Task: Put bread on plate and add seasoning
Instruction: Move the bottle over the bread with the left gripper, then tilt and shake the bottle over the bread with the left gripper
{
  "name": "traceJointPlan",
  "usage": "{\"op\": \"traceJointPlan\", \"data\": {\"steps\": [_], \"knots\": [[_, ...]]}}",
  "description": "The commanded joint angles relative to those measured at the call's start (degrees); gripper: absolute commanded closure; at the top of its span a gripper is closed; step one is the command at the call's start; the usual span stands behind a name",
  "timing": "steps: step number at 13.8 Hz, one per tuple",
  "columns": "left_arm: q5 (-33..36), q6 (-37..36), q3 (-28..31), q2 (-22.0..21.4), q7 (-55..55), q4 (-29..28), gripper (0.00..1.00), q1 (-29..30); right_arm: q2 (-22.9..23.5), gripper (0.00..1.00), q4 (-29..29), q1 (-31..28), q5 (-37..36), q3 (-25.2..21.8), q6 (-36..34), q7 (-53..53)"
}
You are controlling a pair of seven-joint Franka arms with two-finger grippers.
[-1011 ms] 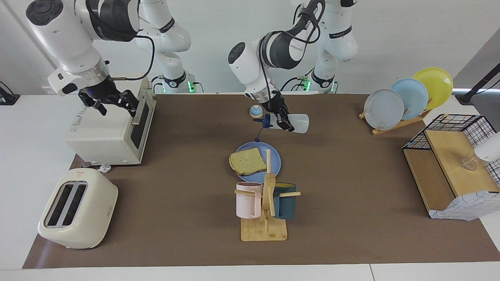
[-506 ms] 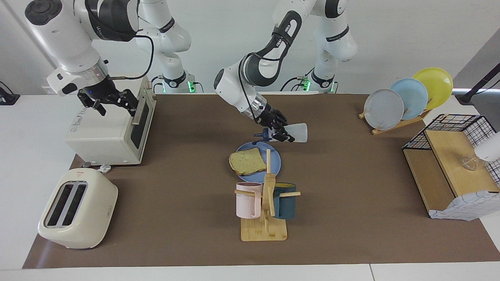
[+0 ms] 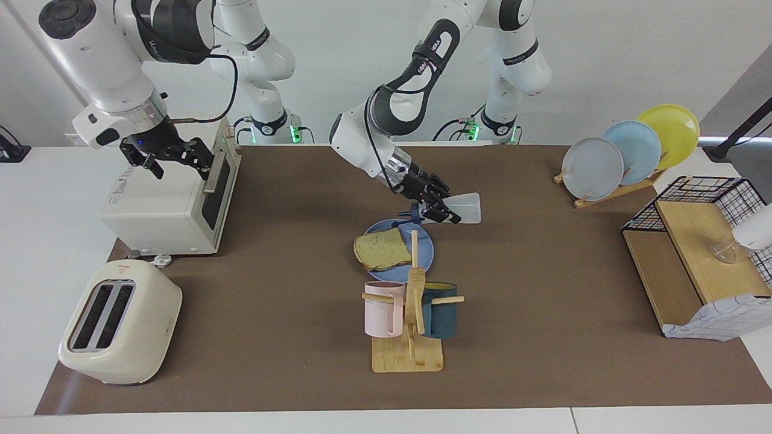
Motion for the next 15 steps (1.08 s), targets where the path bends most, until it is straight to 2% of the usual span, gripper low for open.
{"op": "traceJointPlan", "data": {"steps": [1,2,4,6,9,13,15], "knots": [[2.9,-3.7,1.0,2.6,-0.4,1.5,1.0,-1.7,-0.6,0.0,-0.4,-0.7,-0.6,0.4,-0.2,-1.3],[3.7,-5.2,1.1,6.2,-0.6,3.5,1.0,-2.3,-0.6,0.0,-0.3,-0.7,-0.6,0.4,-0.2,-1.3],[4.1,-6.0,1.2,7.0,-0.6,6.3,1.0,-1.9,-0.7,0.0,-0.3,-0.7,-0.6,0.4,-0.2,-1.3],[8.5,-7.4,1.1,8.8,-0.6,6.4,1.0,-2.3,-0.7,0.0,-0.4,-0.7,-0.6,0.4,-0.2,-1.3],[12.7,-12.5,1.2,15.6,-0.6,9.6,1.0,-2.3,-0.7,0.0,-0.4,-0.7,-0.6,0.4,-0.2,-1.3],[19.4,-15.0,1.1,16.3,-0.5,9.6,1.0,-1.1,-0.7,0.0,-0.4,-0.7,-0.6,0.4,-0.3,-1.3],[20.3,-14.7,1.2,16.4,-0.6,9.6,1.0,-0.2,-0.7,0.0,-0.4,-0.7,-0.6,0.4,-0.3,-1.3]]}}
